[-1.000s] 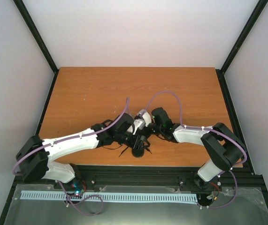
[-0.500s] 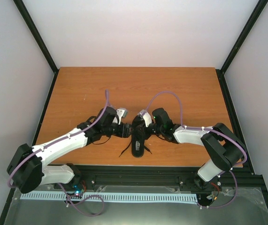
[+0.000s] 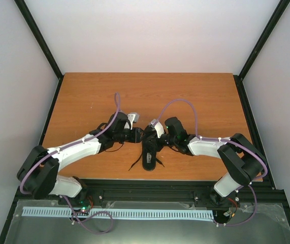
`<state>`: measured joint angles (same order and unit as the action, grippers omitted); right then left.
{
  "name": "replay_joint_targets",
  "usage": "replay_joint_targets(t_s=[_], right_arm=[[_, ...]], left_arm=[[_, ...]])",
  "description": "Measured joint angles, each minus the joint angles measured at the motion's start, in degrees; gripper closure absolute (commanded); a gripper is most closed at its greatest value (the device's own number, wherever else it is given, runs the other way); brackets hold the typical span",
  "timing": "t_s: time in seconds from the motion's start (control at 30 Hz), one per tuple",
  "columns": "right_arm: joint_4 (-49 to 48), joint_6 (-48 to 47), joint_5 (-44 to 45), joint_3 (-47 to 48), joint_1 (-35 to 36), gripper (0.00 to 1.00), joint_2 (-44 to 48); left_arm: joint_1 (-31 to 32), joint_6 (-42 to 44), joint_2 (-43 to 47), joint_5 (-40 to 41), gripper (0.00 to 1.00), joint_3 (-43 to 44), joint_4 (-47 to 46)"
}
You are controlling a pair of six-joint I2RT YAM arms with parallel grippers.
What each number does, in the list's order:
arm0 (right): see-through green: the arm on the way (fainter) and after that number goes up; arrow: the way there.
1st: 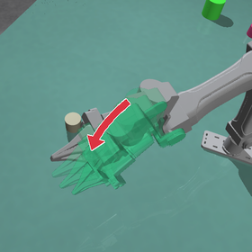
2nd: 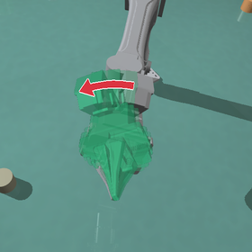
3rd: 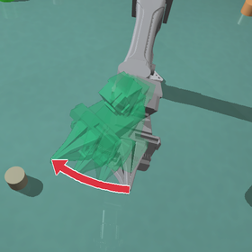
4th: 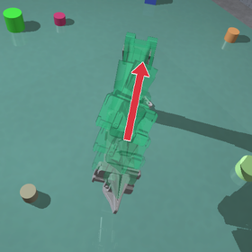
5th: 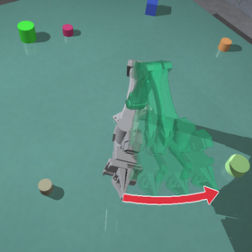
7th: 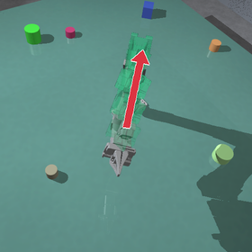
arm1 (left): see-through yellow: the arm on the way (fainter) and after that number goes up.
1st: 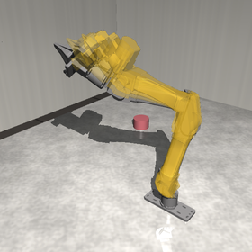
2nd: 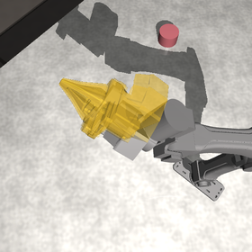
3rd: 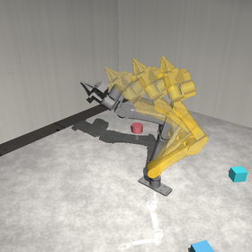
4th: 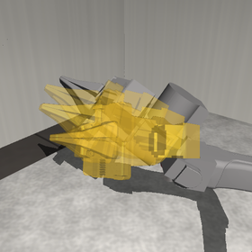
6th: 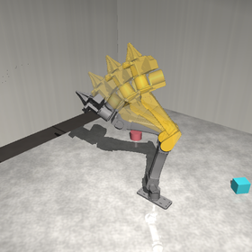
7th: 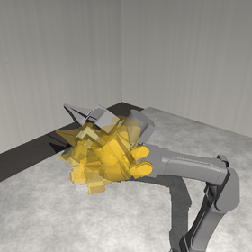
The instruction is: Tie the shoes
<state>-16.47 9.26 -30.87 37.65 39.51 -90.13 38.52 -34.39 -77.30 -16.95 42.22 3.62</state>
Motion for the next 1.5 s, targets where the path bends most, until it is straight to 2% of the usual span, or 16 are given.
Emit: replay_joint_targets(t_s=[0.23, 0.3, 0.37, 0.4, 0.63, 0.73, 0.9, 1.1, 1.3, 1.5], right_arm=[[0.0, 0.0, -0.1, 0.0, 0.0, 0.97, 0.0], [0.0, 0.0, -0.2, 0.0, 0.0, 0.97, 0.0], [0.0, 0.0, -0.2, 0.0, 0.0, 0.96, 0.0], [0.0, 0.0, -0.2, 0.0, 0.0, 0.92, 0.0], [1.2, -0.3, 1.3, 0.0, 0.0, 0.38, 1.3], [2.6, -0.5, 3.0, -0.5, -0.1, 0.29, 5.2], [4.4, 1.4, 4.2, -3.5, -0.1, 0.3, 15.0], [7.0, 6.4, 6.4, -11.8, 0.2, 0.41, 24.4], [7.5, 11.3, 7.5, -16.9, 2.3, 0.5, 24.7], [5.1, 13.7, 7.9, -17.5, 4.3, 0.57, 22.4]], left_arm=[[0.0, -0.4, -2.9, -0.8, 0.75, 0.9, -0.9], [0.0, -0.5, -3.7, -0.9, 0.83, 1.3, -0.9], [0.0, -0.6, -4.4, -1.1, 0.98, 1.5, -1.0], [0.0, -0.3, -4.6, -1.2, 0.99, 1.6, -1.1], [0.0, -0.5, -5.0, -1.6, 0.99, 1.6, -1.1], [0.0, -0.5, -5.0, -1.7, 0.99, 1.6, -1.1], [0.0, -0.5, -4.9, -2.2, 0.99, 1.6, -1.1], [0.0, -0.3, -4.7, -3.0, 0.99, 1.3, -1.2], [0.0, -0.3, -4.2, -4.3, 0.99, 0.1, -1.8], [0.0, -0.3, -3.9, -4.5, 0.99, -0.4, -1.9]])
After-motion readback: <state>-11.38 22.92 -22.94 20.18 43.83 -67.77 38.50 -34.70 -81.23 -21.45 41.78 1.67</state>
